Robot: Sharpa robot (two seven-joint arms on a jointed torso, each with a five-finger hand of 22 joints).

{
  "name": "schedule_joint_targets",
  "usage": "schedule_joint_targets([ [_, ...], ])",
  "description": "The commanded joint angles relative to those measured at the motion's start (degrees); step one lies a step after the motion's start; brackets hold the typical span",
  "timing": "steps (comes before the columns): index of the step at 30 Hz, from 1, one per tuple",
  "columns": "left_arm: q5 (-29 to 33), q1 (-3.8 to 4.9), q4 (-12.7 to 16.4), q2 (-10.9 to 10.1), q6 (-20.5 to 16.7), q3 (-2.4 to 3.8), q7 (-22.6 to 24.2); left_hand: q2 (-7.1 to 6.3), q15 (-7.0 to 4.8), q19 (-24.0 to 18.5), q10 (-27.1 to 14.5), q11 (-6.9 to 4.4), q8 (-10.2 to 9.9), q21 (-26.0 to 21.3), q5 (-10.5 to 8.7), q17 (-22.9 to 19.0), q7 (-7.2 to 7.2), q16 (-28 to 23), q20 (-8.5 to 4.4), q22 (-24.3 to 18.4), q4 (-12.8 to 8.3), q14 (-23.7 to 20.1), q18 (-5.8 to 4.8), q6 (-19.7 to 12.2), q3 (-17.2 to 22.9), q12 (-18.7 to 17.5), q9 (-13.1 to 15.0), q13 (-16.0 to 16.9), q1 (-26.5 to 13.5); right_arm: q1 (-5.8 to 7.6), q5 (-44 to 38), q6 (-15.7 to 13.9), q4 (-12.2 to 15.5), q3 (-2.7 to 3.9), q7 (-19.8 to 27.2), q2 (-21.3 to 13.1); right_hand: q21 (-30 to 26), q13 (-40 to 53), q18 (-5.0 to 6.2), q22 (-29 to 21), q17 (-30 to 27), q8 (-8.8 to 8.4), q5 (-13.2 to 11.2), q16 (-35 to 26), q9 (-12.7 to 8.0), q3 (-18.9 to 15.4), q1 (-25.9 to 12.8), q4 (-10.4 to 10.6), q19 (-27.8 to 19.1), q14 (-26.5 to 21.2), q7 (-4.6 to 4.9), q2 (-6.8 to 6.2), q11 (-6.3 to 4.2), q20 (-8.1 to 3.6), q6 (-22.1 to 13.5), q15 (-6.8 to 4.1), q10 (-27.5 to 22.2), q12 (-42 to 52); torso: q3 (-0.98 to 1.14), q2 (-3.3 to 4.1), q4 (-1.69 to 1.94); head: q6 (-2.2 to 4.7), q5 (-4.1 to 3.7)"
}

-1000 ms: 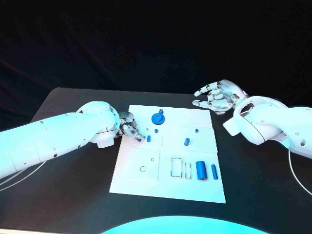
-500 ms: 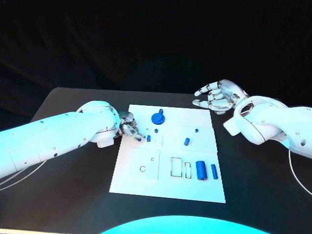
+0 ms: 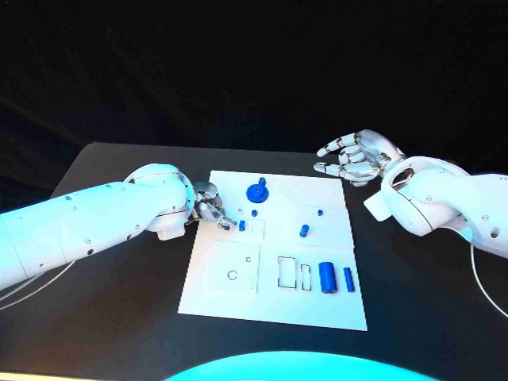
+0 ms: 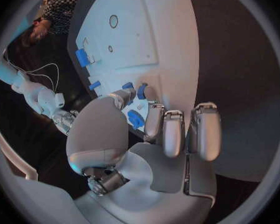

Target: Assemble the parts on the task board

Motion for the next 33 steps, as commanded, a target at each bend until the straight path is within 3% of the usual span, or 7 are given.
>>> schedule_joint_targets([
  [1,-0.71,-0.47,-0.15,-0.11,2.49,-0.39,-1.93,0.26,-0.28,0.44,-0.21,-0.02,-0.06,-0.27,-0.39,15.09,0.08,0.22,-0.27,1.68,0.0,6.16,-0.64,0.13,-0.48,0.24,0.09,-0.07,-0.59,-0.03,-0.51,0.25,0.14,0.0,0.54,-0.04,-0.38,-0.07,0.45,0.24,4.03,0.38,-0.03,-0.36,-0.09,-0.07,0.15,0.3,-0.26,3.33,-0.28,0.07,-0.31,-0.08,0.13,-0.03,-0.17,0.14,-0.04,0.0,0.01,-0.05,-0.02],
  [17,-1.64,-0.46,-0.12,-0.01,1.87,-0.37,-2.58,1.02,-0.25,0.38,-0.68,0.08,-0.4,-0.4,-0.94,15.09,0.23,0.22,-0.26,1.52,0.06,6.16,-0.6,-0.43,-2.97,-0.23,0.14,-0.72,-2.14,-0.03,-0.51,0.23,0.1,0.0,0.6,-0.06,-0.4,-0.05,0.45,0.24,4.07,0.44,-0.02,-0.35,-0.14,-0.16,-0.06,0.5,-0.24,3.34,-0.29,0.08,-0.31,-0.08,0.1,-0.02,-0.12,0.19,-0.06,0.0,0.01,-0.07,-0.11],
  [25,-1.75,-0.46,-0.15,0.01,2.6,-0.36,-3.0,1.8,-0.07,0.42,-1.17,0.3,-0.91,-0.39,-3.23,15.09,0.46,0.22,-0.1,1.64,0.09,6.16,-0.63,-1.13,-6.11,-0.59,0.07,-1.19,-2.38,-0.03,-0.51,0.23,0.09,0.0,0.59,-0.06,-0.4,-0.05,0.45,0.24,4.07,0.44,-0.02,-0.35,-0.14,-0.16,-0.06,0.5,-0.24,3.34,-0.29,0.08,-0.31,-0.08,0.1,-0.02,-0.12,0.19,-0.06,-0.01,0.06,-0.06,-0.16],
  [33,-1.84,-0.46,-0.1,-0.12,1.42,-0.33,-2.63,2.19,-0.05,0.43,-1.18,0.3,-0.92,-0.39,-3.42,15.09,0.46,0.22,-0.08,1.66,0.1,6.16,-0.63,-1.12,-6.33,-0.59,0.07,-1.18,-2.37,-0.03,-0.51,0.26,0.05,0.0,0.62,-0.03,-0.4,-0.05,0.45,0.24,4.07,0.44,-0.02,-0.35,-0.14,-0.16,-0.06,0.5,-0.24,3.34,-0.29,0.08,-0.31,-0.08,0.1,-0.02,-0.12,0.19,-0.06,-0.01,0.02,0.08,-0.14],
])
